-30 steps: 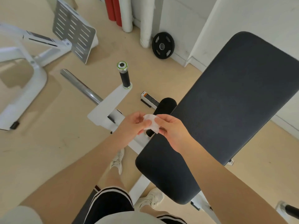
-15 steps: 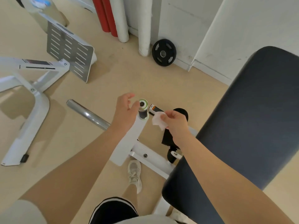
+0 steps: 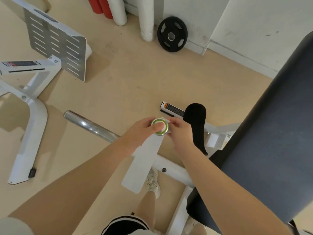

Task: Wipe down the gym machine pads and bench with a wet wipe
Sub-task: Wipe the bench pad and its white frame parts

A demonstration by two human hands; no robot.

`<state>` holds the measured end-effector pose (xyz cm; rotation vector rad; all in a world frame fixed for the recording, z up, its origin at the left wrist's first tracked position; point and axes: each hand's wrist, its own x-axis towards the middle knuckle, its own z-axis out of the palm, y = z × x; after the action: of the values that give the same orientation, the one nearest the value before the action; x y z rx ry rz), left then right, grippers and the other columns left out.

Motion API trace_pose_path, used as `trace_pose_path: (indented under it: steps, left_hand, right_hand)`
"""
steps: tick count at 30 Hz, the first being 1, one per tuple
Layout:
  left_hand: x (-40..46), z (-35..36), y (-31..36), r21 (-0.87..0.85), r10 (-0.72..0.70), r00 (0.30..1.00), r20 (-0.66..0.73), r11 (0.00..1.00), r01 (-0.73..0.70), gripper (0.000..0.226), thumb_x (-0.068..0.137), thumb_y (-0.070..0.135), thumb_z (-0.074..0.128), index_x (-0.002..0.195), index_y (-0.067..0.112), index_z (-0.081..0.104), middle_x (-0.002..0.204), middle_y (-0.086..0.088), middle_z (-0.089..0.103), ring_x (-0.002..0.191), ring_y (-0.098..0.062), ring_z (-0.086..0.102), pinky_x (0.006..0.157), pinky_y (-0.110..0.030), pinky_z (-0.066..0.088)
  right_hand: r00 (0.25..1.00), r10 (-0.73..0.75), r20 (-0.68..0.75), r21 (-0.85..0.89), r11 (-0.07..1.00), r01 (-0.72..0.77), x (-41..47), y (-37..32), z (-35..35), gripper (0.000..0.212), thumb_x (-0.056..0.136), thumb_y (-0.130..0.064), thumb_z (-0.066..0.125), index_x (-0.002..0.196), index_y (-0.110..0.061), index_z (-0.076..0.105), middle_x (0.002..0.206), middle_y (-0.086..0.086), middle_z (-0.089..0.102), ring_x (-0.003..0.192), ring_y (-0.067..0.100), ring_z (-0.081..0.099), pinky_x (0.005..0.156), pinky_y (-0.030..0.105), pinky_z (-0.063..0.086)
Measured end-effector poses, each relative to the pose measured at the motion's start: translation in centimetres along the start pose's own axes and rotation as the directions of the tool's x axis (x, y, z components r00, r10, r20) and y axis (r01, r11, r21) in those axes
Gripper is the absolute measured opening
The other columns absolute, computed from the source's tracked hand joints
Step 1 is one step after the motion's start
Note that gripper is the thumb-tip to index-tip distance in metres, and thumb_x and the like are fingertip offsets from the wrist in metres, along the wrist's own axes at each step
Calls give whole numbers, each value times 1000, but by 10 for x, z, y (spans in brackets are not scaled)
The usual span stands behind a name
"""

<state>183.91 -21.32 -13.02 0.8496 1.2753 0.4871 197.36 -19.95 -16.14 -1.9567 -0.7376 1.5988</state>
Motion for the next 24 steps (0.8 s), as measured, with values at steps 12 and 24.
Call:
trace_pose_path:
  steps: [12,24]
  left_hand:
    - [4,1,-1,50,42,999,-28,998,-41,65,65,61,59,80,2,38,77,-7,28,70,-17,22,63,-35,15]
    - [2,1,1,-30,9,998,58,1000,-7,59,58,57,61,104,19,64,93,12,65,94,-3,55,87,-24,36]
  right_hand:
    - [952,-290,99,-331,893,306,8,-16,-21,20,92,-8,51,95,-14,69,87,3,67,72,13,56,68,23,45]
    - [942,-322,95,103,944,312,-46,-38,-26,29,89,3,49,80,-20,64,73,-5,63,64,1,55,62,13,44]
